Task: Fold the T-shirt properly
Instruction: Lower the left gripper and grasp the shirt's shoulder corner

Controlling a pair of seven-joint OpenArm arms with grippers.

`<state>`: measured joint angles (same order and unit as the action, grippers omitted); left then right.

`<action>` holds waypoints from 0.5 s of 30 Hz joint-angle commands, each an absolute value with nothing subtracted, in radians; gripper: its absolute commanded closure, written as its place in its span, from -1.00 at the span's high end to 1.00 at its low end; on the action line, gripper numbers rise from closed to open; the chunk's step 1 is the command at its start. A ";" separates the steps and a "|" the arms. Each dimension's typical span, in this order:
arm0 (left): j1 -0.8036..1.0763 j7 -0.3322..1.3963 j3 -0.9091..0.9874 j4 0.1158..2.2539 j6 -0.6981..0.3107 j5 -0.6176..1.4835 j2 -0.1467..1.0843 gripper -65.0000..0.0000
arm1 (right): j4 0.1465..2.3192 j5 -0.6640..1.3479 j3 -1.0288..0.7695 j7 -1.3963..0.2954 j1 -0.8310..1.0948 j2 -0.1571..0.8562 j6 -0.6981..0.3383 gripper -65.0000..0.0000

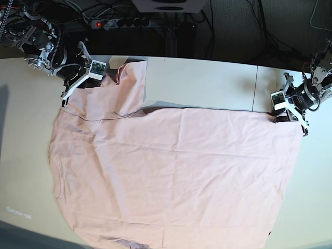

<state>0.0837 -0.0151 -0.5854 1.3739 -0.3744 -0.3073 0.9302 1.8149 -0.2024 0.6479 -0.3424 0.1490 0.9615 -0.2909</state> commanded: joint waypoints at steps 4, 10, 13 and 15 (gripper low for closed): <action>0.097 0.032 -0.598 1.358 -0.431 -0.338 0.939 -1.00 | 1.827 -0.205 0.638 -0.334 0.136 0.981 -0.326 -1.00; 0.097 0.018 -0.598 1.359 -0.397 -0.354 0.939 -1.00 | 1.827 -0.205 0.638 -0.332 0.136 0.981 -0.325 -1.00; 0.097 0.019 -0.598 1.363 -0.360 -0.352 0.939 -1.00 | 1.827 -0.199 0.638 -0.333 0.136 0.981 -0.324 -1.00; 0.097 0.018 -0.598 1.367 -0.359 -0.351 0.939 -1.00 | 1.827 -0.191 0.638 -0.333 0.136 0.980 -0.324 -1.00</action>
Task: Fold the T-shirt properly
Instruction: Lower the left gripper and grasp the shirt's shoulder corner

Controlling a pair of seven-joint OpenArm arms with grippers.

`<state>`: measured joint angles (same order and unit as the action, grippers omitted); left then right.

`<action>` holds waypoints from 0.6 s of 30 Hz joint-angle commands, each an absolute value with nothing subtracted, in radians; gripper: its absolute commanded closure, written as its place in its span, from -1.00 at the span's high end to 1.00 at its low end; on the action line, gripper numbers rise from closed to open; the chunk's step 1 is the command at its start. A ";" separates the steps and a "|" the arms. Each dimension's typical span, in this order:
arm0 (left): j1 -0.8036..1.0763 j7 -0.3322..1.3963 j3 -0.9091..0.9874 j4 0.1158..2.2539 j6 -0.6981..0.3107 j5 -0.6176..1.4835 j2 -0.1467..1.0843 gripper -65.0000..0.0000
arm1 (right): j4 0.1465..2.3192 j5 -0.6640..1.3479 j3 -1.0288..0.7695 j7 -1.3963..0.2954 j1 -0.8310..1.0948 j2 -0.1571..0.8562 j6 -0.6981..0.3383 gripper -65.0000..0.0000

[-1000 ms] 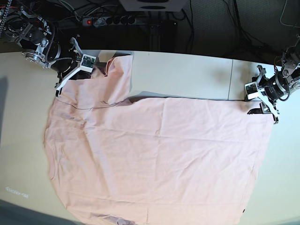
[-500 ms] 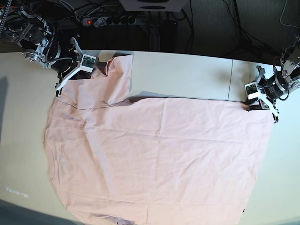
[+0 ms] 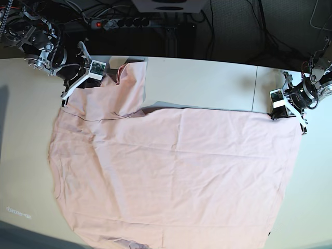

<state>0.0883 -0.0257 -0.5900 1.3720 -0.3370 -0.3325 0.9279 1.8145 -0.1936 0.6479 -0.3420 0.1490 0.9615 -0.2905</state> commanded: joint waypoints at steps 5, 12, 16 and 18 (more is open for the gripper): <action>0.098 0.035 -0.598 1.374 -0.366 -0.349 0.940 -1.00 | 1.827 -0.151 0.638 -0.366 0.137 0.980 -0.310 -1.00; 0.104 0.150 -0.598 1.497 -0.435 -0.296 0.954 -1.00 | 1.872 -0.138 0.597 -0.431 0.205 0.981 -0.280 -1.00; 0.104 0.272 -0.594 1.600 -0.435 -0.243 0.982 -1.00 | 1.940 -0.137 0.486 -0.432 0.301 0.981 -0.281 -1.00; 0.104 0.282 -0.594 1.634 -0.436 -0.243 1.002 -1.00 | 1.971 -0.132 0.417 -0.435 0.348 0.981 -0.281 -1.00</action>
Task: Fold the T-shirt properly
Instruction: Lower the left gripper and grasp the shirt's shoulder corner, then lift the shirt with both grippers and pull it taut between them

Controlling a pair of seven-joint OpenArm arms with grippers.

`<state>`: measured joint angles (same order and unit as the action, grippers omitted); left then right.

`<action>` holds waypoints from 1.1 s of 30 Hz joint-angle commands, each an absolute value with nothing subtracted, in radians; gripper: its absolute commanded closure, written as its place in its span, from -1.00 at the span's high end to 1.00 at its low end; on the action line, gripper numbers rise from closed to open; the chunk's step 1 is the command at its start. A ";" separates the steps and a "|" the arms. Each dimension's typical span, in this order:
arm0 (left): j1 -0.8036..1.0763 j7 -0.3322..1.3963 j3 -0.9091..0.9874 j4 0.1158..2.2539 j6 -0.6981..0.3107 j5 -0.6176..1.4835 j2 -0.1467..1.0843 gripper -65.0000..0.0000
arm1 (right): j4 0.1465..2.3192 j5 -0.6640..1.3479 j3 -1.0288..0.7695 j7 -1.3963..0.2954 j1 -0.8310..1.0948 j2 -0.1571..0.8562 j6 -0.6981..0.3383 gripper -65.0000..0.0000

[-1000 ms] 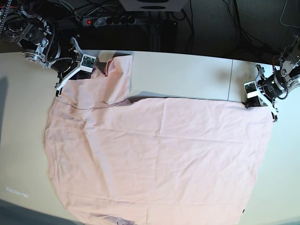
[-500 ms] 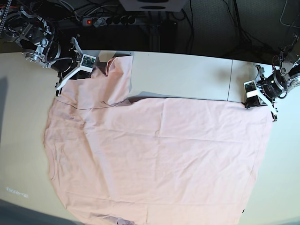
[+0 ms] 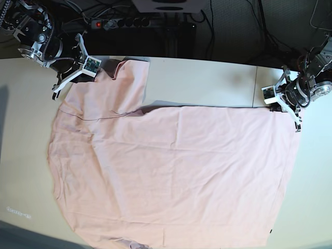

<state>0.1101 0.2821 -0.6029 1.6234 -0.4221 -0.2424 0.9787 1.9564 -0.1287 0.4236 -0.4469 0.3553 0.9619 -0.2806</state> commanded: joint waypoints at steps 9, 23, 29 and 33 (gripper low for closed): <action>0.103 0.295 -0.529 1.669 -0.450 -0.232 1.030 -1.00 | 2.038 -0.018 0.160 -0.434 0.429 0.981 -0.319 -1.00; 0.097 0.274 -0.396 1.681 -0.577 -0.093 1.030 -1.00 | 2.011 0.029 0.093 -0.398 0.348 0.987 -0.369 -1.00; 0.039 0.274 -0.396 1.681 -0.577 -0.086 0.995 -1.00 | 1.907 0.125 0.094 -0.389 0.223 0.988 -0.426 -1.00; -0.009 0.273 -0.396 1.680 -0.577 -0.086 0.977 -1.00 | 1.861 0.165 0.097 -0.382 0.170 1.015 -0.439 -1.00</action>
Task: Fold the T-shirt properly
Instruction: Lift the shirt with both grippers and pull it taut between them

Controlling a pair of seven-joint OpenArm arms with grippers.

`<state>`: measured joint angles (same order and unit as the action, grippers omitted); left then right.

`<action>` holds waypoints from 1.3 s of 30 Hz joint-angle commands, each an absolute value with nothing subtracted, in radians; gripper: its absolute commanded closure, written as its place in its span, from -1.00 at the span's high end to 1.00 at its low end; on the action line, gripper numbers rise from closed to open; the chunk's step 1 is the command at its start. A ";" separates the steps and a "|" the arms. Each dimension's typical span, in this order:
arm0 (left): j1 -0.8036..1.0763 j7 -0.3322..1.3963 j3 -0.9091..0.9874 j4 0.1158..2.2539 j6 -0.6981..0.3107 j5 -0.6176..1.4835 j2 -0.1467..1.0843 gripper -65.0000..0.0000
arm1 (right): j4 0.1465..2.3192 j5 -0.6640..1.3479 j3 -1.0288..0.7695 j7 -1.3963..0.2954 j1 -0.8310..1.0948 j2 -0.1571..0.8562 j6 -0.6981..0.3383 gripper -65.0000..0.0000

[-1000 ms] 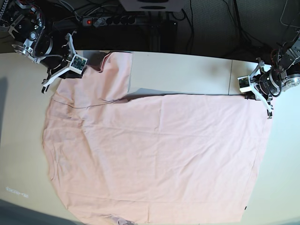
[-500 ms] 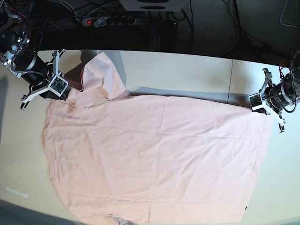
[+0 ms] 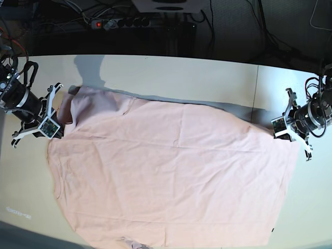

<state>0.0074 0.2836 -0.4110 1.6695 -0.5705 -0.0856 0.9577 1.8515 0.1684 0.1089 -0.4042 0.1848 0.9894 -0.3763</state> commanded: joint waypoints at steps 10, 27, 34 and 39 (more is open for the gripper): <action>-0.039 0.273 -0.396 1.644 -0.588 -0.086 0.969 -1.00 | 1.810 0.202 0.160 -0.363 0.041 1.068 -0.443 -1.00; -0.246 0.224 -0.396 1.432 -0.623 -0.087 0.835 -1.00 | 1.602 0.183 0.575 -0.358 -0.397 1.060 -0.453 -1.00; -0.328 0.219 -0.398 1.335 -0.665 -0.091 0.772 -1.00 | 1.520 0.183 0.685 -0.359 -0.559 1.047 -0.455 -1.00; -0.358 0.190 -0.428 1.297 -0.667 -0.142 0.759 -1.00 | 1.425 0.183 0.694 -0.360 -0.639 0.962 -0.510 -1.00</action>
<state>-0.3328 0.2043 -0.4355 1.2888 -0.6571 -0.1471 0.7422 1.4158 0.1883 0.7071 -0.3706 -0.6102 0.9421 -0.4351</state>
